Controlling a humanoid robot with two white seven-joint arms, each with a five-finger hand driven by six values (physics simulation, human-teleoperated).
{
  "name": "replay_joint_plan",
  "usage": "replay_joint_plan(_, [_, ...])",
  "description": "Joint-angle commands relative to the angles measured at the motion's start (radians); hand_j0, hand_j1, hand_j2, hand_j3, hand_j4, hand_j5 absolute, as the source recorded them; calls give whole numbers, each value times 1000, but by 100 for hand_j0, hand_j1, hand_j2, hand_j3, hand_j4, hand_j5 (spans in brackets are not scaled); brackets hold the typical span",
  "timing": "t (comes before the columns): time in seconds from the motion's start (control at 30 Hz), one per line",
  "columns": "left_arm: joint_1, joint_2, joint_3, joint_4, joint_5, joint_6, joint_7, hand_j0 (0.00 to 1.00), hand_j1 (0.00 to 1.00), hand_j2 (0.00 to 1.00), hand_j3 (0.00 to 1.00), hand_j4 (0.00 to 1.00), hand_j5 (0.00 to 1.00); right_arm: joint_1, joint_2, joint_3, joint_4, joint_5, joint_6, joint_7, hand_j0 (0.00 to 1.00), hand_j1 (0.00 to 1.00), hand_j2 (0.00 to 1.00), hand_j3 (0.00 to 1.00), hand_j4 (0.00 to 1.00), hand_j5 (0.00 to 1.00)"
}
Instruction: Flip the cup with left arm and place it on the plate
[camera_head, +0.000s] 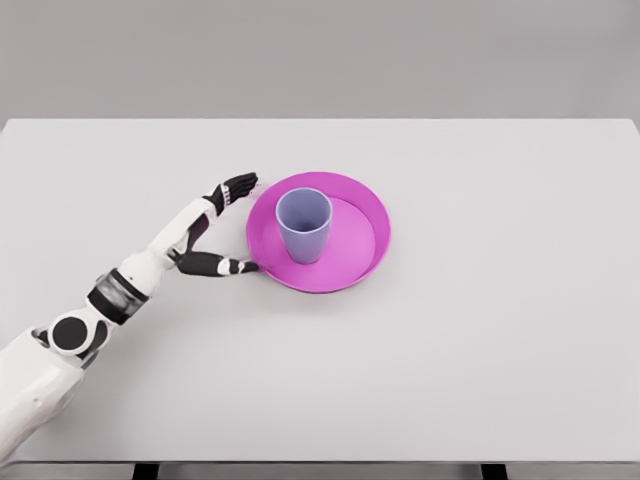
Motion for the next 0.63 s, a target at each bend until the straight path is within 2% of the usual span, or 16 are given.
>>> replay_joint_plan(0.0, [6, 86, 81, -66, 5, 1, 0, 100, 100, 100, 100, 100, 100, 0, 0, 0, 0, 0, 0, 0, 100, 100, 100, 100, 100, 100])
replay_joint_plan(0.07, [48, 139, 165, -72, 3, 1, 2, 100, 100, 100, 100, 100, 100, 0, 0, 0, 0, 0, 0, 0, 100, 100, 100, 100, 100, 100])
replay_joint_plan(0.13, [80, 217, 214, -70, 2, 1, 7, 100, 100, 100, 100, 100, 100, 0, 0, 0, 0, 0, 0, 0, 100, 100, 100, 100, 100, 100])
replay_joint_plan(0.23, [130, 275, 270, -64, -6, 1, 2, 100, 100, 100, 100, 100, 100, 2, 0, 0, 0, 0, 0, 0, 100, 100, 100, 100, 100, 100])
replay_joint_plan(0.33, [147, 303, 276, -61, -10, 1, -1, 100, 100, 100, 100, 100, 100, 0, 0, 0, 0, 0, 0, 0, 100, 100, 100, 100, 100, 100])
replay_joint_plan(0.43, [156, 318, 274, -64, -70, 1, 0, 100, 100, 100, 100, 100, 100, 0, 0, 0, 0, 0, 0, 0, 100, 100, 100, 100, 100, 100])
replay_joint_plan(0.6, [160, 318, 274, -69, -96, 1, -1, 100, 100, 100, 100, 100, 100, 2, 0, 0, 0, 0, 0, 0, 100, 100, 100, 100, 100, 100])
